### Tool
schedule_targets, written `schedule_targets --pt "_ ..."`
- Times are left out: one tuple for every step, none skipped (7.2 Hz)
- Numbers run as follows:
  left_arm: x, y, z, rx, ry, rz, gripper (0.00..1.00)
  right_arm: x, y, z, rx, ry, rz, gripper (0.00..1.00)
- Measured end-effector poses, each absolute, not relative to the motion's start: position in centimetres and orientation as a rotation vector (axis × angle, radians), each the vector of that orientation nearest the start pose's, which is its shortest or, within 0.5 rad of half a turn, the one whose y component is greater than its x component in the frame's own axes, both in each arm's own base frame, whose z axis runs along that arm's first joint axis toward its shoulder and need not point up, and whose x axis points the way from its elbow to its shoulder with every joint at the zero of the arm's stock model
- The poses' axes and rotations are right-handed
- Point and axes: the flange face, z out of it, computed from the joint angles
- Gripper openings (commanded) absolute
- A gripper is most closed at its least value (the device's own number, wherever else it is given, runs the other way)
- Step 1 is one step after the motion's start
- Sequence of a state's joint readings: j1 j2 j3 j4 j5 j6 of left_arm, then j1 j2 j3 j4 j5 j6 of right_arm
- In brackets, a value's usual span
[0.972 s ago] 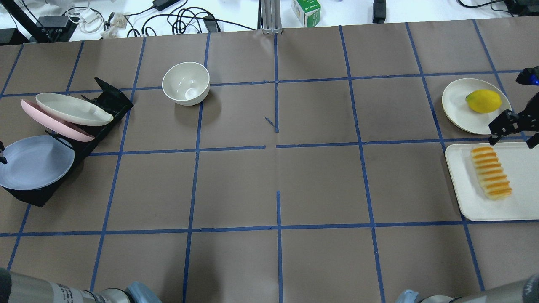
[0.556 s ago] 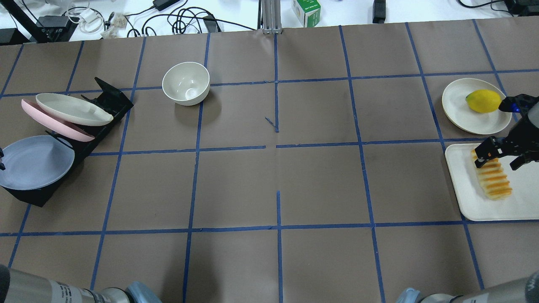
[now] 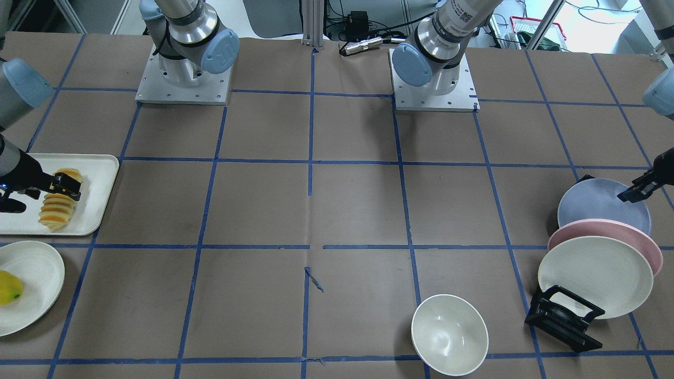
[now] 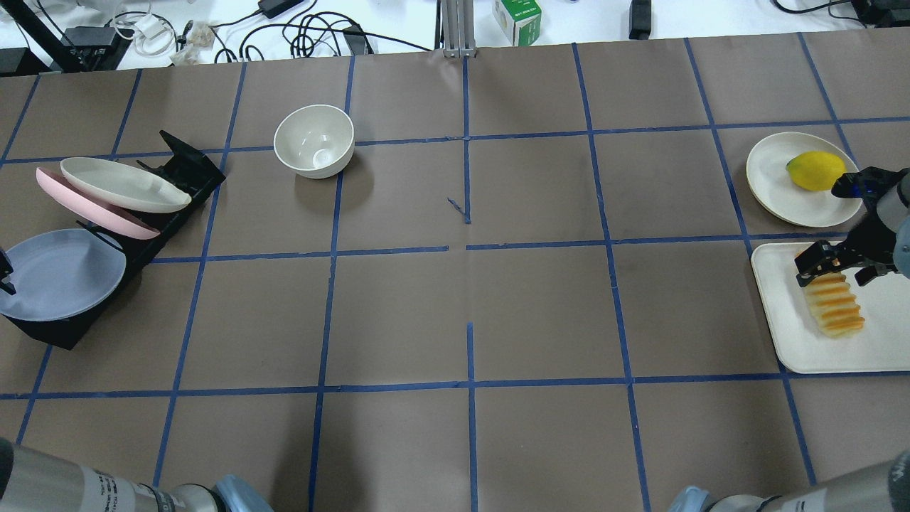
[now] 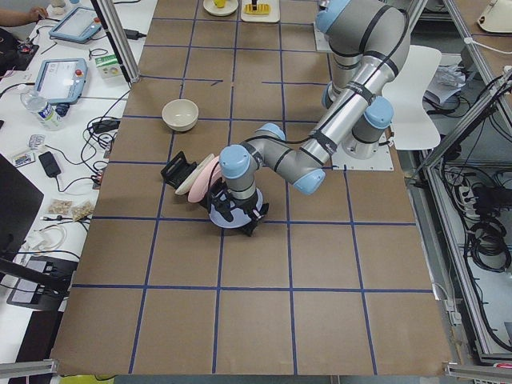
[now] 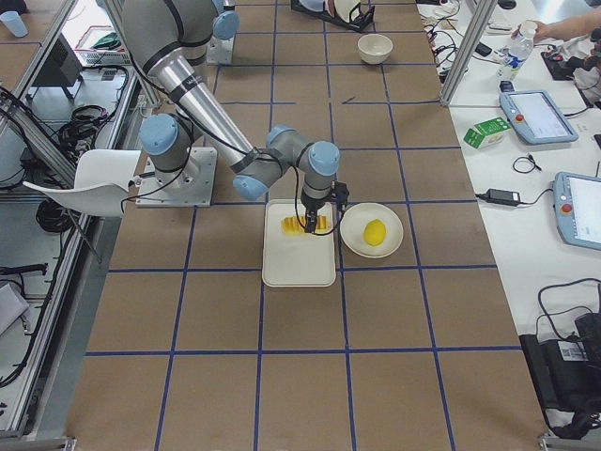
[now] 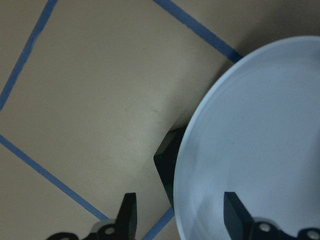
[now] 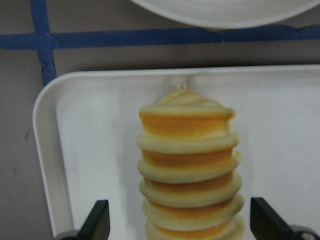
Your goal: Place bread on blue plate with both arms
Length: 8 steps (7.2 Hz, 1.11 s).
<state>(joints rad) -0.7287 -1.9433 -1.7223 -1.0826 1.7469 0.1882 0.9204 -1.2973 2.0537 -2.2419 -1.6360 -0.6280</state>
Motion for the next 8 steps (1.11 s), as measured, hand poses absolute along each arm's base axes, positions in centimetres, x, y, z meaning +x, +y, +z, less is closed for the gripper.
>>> schedule_targets --pt "36.3 -48.0 26.0 -0.959 2.844 0.178 0.0 -19.2 -46.1 18.6 -0.021 3.135 0.174 0.74" --pt "36.4 -48.0 26.0 -0.959 2.845 0.177 0.0 -19.0 -45.9 18.2 -0.078 3.14 0.158 0.47" --pt "36.3 -48.0 26.2 -0.959 2.845 0.173 0.0 -19.1 -46.0 18.0 -0.106 3.146 0.146 0.11" --pt "36.3 -47.9 26.9 -0.955 2.841 0.161 0.0 -19.2 -46.1 17.8 -0.116 3.149 0.144 0.0" --pt "36.0 -47.6 28.4 -0.945 2.833 0.144 0.0 -19.3 -46.2 17.9 -0.119 3.152 0.139 0.0" --pt "35.6 -47.2 30.4 -0.933 2.823 0.129 0.0 -19.3 -46.4 18.3 -0.12 3.155 0.124 0.0" --pt "35.1 -46.4 32.8 -0.918 2.8 0.13 0.0 -19.3 -46.7 19.2 -0.125 3.164 0.097 0.0" --pt "34.2 -45.3 36.0 -0.897 2.771 0.144 0.0 -19.3 -47.1 20.5 -0.133 3.176 0.069 0.0"
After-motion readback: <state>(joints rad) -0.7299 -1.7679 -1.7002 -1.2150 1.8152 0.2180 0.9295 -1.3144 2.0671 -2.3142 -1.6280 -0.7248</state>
